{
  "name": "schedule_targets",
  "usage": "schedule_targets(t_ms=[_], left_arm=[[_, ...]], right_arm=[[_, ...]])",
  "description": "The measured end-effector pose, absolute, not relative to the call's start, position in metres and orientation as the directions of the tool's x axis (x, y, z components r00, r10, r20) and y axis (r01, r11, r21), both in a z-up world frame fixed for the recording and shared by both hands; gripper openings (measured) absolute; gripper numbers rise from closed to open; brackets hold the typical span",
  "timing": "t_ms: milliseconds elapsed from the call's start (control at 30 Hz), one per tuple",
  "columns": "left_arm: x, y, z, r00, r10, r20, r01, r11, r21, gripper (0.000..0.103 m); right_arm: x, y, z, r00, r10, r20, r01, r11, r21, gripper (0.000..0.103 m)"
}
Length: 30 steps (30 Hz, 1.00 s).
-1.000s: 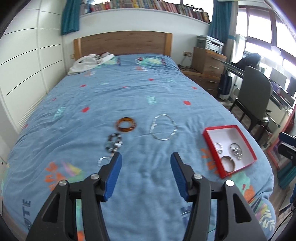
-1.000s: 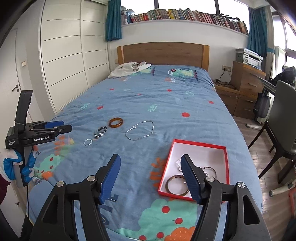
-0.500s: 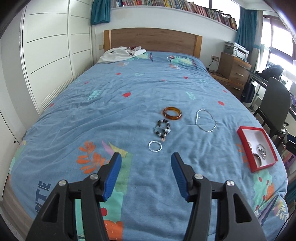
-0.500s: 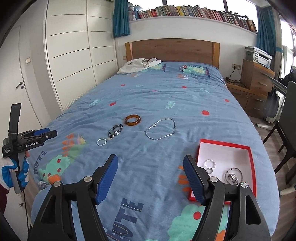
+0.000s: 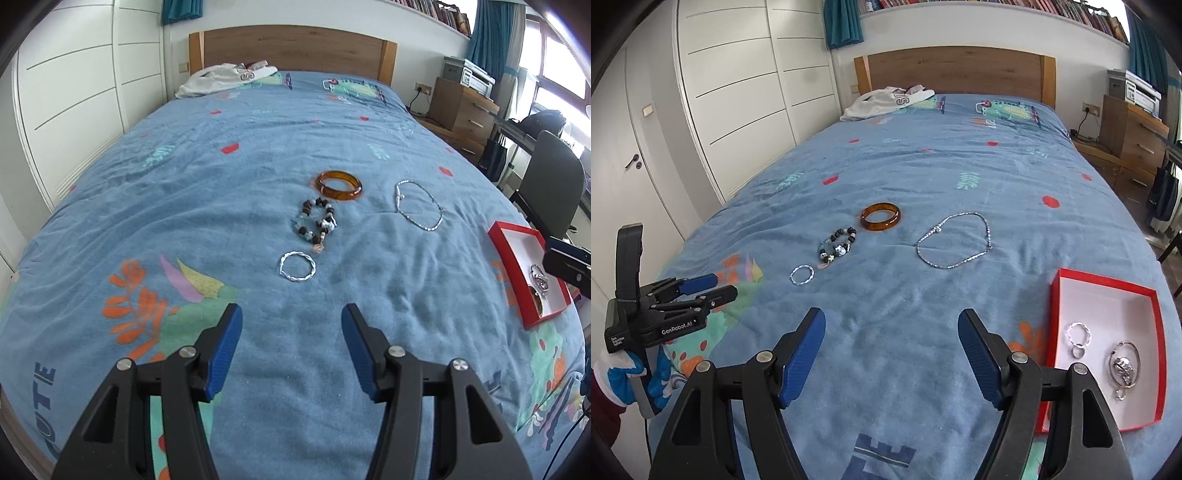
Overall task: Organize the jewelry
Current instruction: 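Withdraw both tools from the red box toward the remaining jewelry, then grasp the beaded bracelet with the right tool while the left tool grasps the silver hoop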
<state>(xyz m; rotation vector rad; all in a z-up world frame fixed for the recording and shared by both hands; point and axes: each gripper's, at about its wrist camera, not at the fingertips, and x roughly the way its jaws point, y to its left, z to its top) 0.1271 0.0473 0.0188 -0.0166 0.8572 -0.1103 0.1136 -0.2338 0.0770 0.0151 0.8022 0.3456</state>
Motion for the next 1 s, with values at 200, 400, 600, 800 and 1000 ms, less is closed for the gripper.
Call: schedule_targets(t_ms=[200, 400, 600, 800, 1000], left_arm=[[0.162, 0.051, -0.005, 0.616, -0.125, -0.778, 0.077, 0.992, -0.099, 0.054], [0.198, 0.059, -0.023, 0.607, -0.111, -0.787, 0.048, 0.994, -0.103, 0.054], [0.225, 0.063, -0.044, 0.584, -0.112, -0.804, 0.041, 0.993, -0.108, 0.052], [0.240, 0.059, -0.060, 0.565, -0.112, -0.817, 0.062, 0.994, -0.094, 0.033], [0.247, 0.067, -0.070, 0.564, -0.075, -0.823, 0.056, 0.997, -0.052, 0.007]], right_arm=[[0.155, -0.213, 0.053, 0.603, 0.344, -0.719, -0.325, 0.930, 0.172, 0.074], [0.190, -0.200, 0.027, 0.571, 0.376, -0.729, -0.338, 0.918, 0.209, 0.074], [0.213, -0.190, 0.001, 0.551, 0.401, -0.732, -0.341, 0.909, 0.242, 0.074], [0.229, -0.181, -0.016, 0.531, 0.423, -0.734, -0.350, 0.898, 0.265, 0.074], [0.248, -0.163, -0.027, 0.510, 0.451, -0.733, -0.369, 0.884, 0.287, 0.074]])
